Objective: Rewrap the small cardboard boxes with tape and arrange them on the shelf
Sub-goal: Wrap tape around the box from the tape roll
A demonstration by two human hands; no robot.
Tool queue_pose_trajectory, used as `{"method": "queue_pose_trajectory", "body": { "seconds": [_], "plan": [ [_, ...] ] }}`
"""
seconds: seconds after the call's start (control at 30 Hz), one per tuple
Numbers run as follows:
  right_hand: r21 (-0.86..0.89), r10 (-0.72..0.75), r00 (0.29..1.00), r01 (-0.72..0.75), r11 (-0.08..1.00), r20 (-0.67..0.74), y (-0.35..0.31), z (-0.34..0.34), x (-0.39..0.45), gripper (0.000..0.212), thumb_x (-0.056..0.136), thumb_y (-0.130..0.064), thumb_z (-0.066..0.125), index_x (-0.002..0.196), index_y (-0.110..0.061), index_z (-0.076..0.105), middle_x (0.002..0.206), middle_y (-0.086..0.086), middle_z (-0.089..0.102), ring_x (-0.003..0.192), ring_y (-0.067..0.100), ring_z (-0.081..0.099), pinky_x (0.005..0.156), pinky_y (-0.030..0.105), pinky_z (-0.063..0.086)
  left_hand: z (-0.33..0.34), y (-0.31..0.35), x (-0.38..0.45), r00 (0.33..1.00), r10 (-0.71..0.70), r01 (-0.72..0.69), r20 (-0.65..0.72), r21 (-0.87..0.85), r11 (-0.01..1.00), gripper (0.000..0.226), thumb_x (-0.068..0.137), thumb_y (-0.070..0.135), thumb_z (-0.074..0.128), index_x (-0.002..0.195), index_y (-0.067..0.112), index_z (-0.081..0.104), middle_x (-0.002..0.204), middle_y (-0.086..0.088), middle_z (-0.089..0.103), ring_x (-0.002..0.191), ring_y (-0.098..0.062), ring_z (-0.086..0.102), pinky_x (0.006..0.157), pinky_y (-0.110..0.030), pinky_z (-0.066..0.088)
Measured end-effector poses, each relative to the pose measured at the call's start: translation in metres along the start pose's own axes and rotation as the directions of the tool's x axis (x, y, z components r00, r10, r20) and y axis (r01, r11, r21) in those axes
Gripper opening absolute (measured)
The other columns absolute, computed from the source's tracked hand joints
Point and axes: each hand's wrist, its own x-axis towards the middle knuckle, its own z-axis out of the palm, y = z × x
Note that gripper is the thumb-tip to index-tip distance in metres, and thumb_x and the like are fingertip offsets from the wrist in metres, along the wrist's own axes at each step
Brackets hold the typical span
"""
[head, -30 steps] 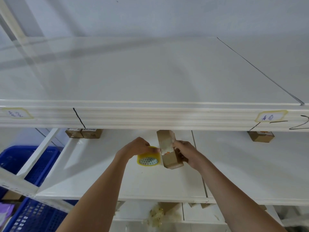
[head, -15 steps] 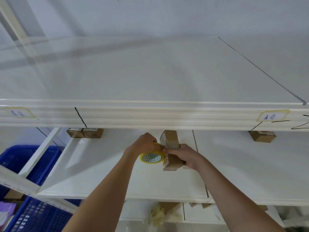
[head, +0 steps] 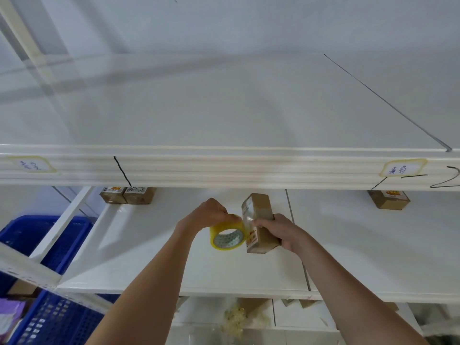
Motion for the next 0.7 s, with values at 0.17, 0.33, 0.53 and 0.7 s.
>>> {"method": "queue_pose_trajectory", "body": {
  "seconds": [0.17, 0.33, 0.53, 0.7],
  "plan": [
    [0.043, -0.015, 1.0, 0.014, 0.999, 0.02, 0.0, -0.002, -0.004, 0.039, 0.082, -0.025, 0.081, 0.116, -0.009, 0.069, 0.105, 0.01, 0.077, 0.096, 0.027, 0.074, 0.083, 0.038, 0.061, 0.003, -0.003, -0.007, 0.996, 0.004, 0.012, -0.089, 0.178, 0.984, 0.055, 0.072, 0.07, 0.075, 0.076, 0.016, 0.066, 0.08, 0.001, 0.063, 0.074, -0.015, 0.061, 0.059, -0.024, 0.044],
    [0.126, -0.019, 0.999, 0.014, 0.992, 0.034, 0.001, 0.002, -0.006, 0.036, 0.086, -0.022, 0.076, 0.118, -0.007, 0.068, 0.104, 0.011, 0.077, 0.096, 0.028, 0.075, 0.075, 0.036, 0.06, 0.006, -0.006, -0.005, 0.999, -0.013, 0.017, -0.044, 0.079, 0.997, 0.06, 0.073, 0.071, 0.074, 0.064, 0.014, 0.056, 0.068, 0.001, 0.054, 0.065, -0.015, 0.054, 0.058, -0.026, 0.038],
    [0.197, -0.017, 1.0, 0.012, 0.98, 0.022, 0.0, -0.019, -0.015, 0.032, 0.09, -0.021, 0.071, 0.118, -0.006, 0.066, 0.105, 0.013, 0.077, 0.097, 0.029, 0.074, 0.083, 0.04, 0.06, -0.012, -0.017, -0.012, 0.991, 0.106, -0.089, 0.085, -0.185, 0.979, 0.041, 0.083, 0.05, 0.077, 0.066, 0.015, 0.066, 0.059, 0.009, 0.048, 0.064, -0.009, 0.044, 0.063, -0.022, 0.033],
    [0.246, -0.035, 0.999, 0.024, 0.969, 0.04, -0.002, -0.013, -0.018, 0.034, 0.092, -0.022, 0.067, 0.122, -0.007, 0.064, 0.109, 0.013, 0.076, 0.102, 0.03, 0.073, 0.09, 0.043, 0.058, -0.003, -0.013, 0.0, 0.999, 0.038, -0.038, -0.036, 0.023, 0.999, 0.04, 0.08, 0.055, 0.077, 0.063, 0.021, 0.066, 0.064, 0.005, 0.055, 0.062, -0.011, 0.051, 0.058, -0.025, 0.04]
  ]
}}
